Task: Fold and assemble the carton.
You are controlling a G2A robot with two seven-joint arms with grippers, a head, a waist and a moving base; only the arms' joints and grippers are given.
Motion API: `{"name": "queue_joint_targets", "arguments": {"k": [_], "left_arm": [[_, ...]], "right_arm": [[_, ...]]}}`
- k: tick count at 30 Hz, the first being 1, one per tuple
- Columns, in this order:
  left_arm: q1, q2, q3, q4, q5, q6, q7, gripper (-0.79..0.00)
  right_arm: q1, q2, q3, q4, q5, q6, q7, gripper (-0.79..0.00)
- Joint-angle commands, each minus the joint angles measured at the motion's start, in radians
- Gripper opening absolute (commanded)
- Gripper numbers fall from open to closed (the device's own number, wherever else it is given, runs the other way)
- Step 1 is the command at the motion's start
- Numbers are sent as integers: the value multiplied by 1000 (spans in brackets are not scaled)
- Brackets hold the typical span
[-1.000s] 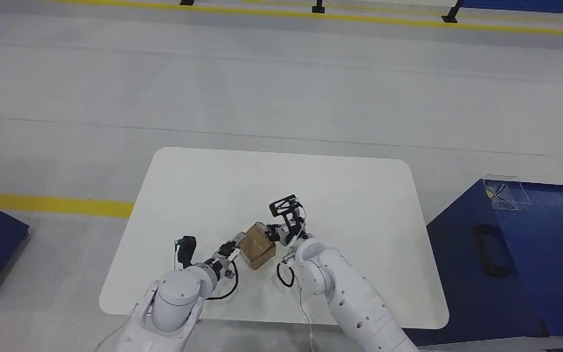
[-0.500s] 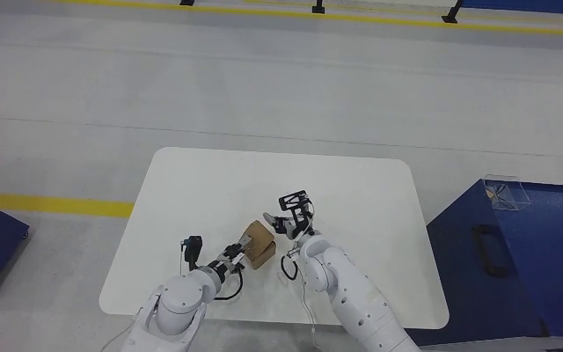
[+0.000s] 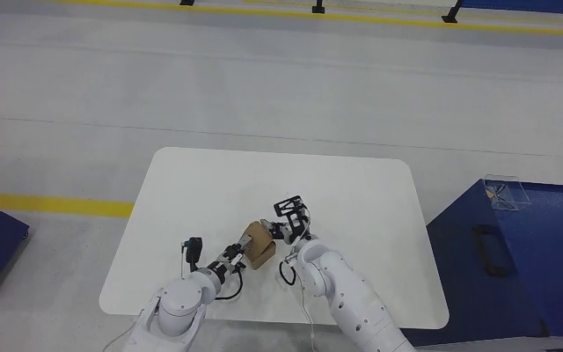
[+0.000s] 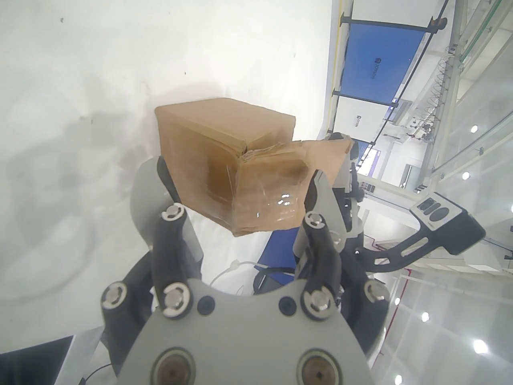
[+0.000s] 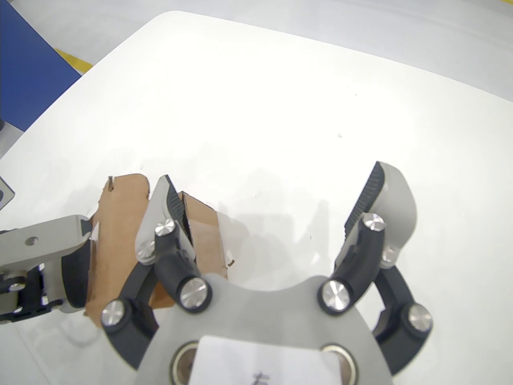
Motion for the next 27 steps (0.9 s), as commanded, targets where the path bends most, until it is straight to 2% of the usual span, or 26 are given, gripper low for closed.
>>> {"name": "queue_joint_targets", "arguments": {"k": [1,8,10,12,16,21,27], "left_arm": [[-2,0,1,3,-2,-1,-1,-219],[-2,0,3,5,-8,-12,0,-268],[-2,0,4,5,-9,-13,0,-317],[-2,0,4,6,-9,-9,-2,-323],[-3,1,6,6,-8,-8,-3,-394],[-4,1,11,6,-2,0,0,-425],[-11,0,18,14,1,13,6,-409]], "right_arm": [[-1,-1,-4,4,-9,1,0,0],[-2,-9,-19,19,-17,-3,-1,0],[0,-10,-21,23,-19,-4,-2,0],[1,-12,-20,26,-16,-6,-2,0],[1,-14,-19,30,-19,-8,-3,0],[2,-16,-13,38,-21,-4,-5,0],[5,-18,-4,44,-22,-4,-7,0]]}}
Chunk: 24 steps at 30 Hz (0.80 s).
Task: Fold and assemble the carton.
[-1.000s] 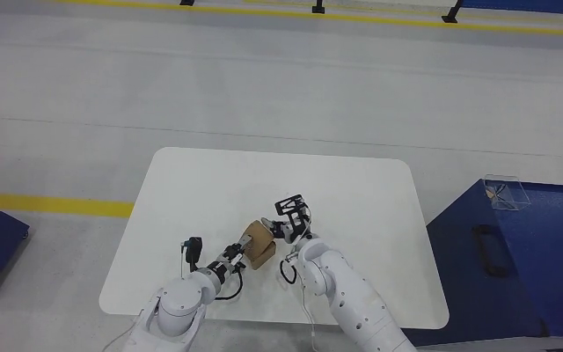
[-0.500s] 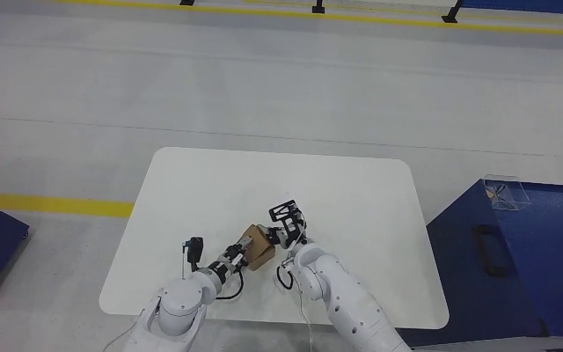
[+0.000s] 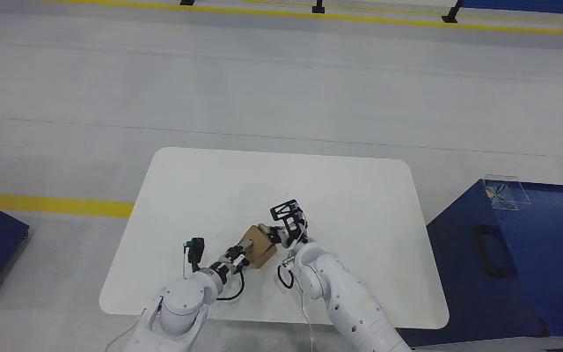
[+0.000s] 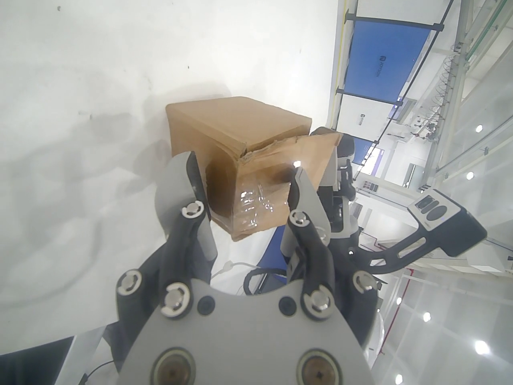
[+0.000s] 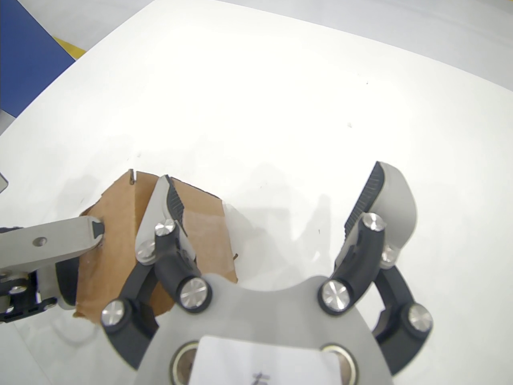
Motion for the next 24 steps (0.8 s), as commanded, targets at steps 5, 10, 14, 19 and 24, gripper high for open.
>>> {"name": "queue_joint_targets", "arguments": {"k": [5,10,14,19,24], "left_arm": [[-2,0,4,0,1,5,6,-403],[-4,-1,8,0,1,11,8,-400],[-5,-1,11,1,0,12,11,-400],[-3,-2,12,-3,-4,5,16,-394],[-1,-2,14,-7,-3,5,17,-394]], "right_arm": [[1,-1,11,1,-1,-2,-1,0],[-1,-2,15,4,-3,-7,0,0],[-2,-4,16,7,0,-14,1,0],[-2,-5,20,8,6,-25,-2,0],[-5,-6,23,3,5,-30,-3,0]]}}
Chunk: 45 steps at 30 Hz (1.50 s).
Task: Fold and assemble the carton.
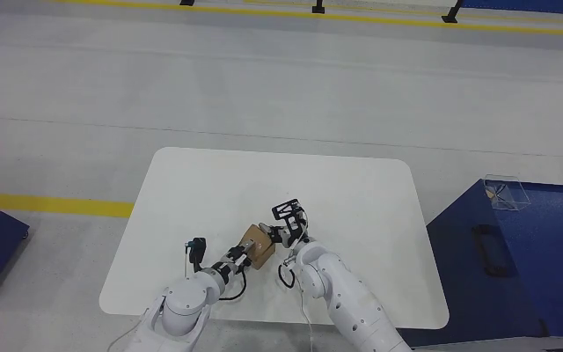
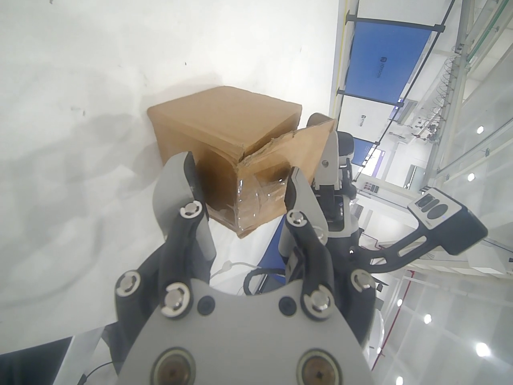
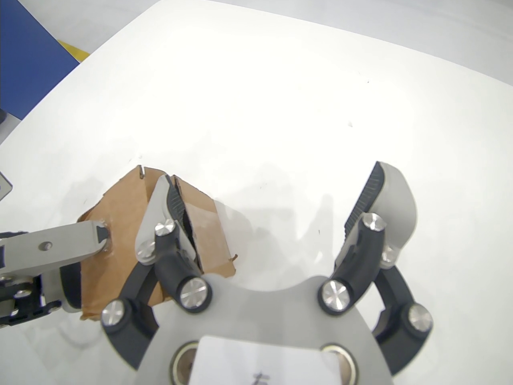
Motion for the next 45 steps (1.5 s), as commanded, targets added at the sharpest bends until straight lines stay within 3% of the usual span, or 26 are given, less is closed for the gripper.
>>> {"name": "queue_joint_targets", "arguments": {"k": [1,33,38,42,45], "left_arm": [[1,0,1,0,2,1,-1,-394],[-43,-7,24,46,-4,70,22,-403],[-43,-7,24,47,-7,70,26,-400],[-44,-8,24,48,-8,70,25,-400],[-44,-8,23,48,-9,66,25,-397]], "right_arm": [[-1,0,1,-1,-3,0,0,0],[22,-17,12,44,21,-4,-17,0],[-9,-11,40,-17,68,-68,-60,0],[-25,1,41,-36,26,-149,2,0],[-25,4,37,-28,-6,-148,49,0]]}}
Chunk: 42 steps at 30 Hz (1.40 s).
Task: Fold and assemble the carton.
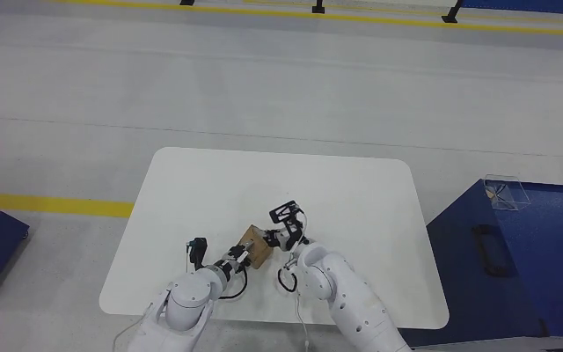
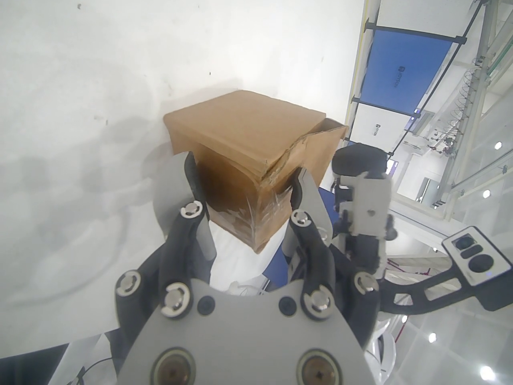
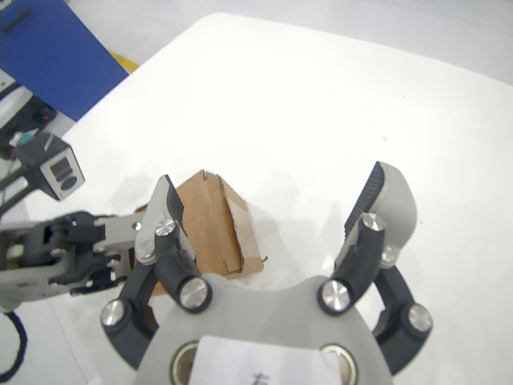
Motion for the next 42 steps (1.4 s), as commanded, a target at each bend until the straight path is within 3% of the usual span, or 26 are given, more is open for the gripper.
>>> {"name": "queue_joint_targets", "arguments": {"k": [1,4,11,15,17,26,35,38,42], "left_arm": [[0,0,-1,0,-1,-1,0,-400],[2,0,-4,-3,-3,-4,-1,-403],[29,4,-20,-40,0,-37,6,-345],[59,8,-36,-82,6,-76,15,-172],[78,10,-42,-106,16,-99,24,0],[192,14,-55,-207,131,-342,209,0],[196,13,-62,-206,138,-349,238,0],[210,18,-44,-234,357,-435,348,0],[228,33,21,-212,911,-565,548,0]], "right_arm": [[3,-1,-2,12,-11,24,19,0],[16,-7,-10,36,-16,75,18,0],[20,-9,-11,29,1,65,37,0],[27,-8,2,30,17,74,94,0],[29,-9,1,34,18,78,102,0],[5,3,73,-39,88,50,74,0],[-18,9,118,-86,121,70,-14,0],[-18,9,118,-86,121,70,-14,0],[-18,9,118,-86,121,70,-14,0]]}}
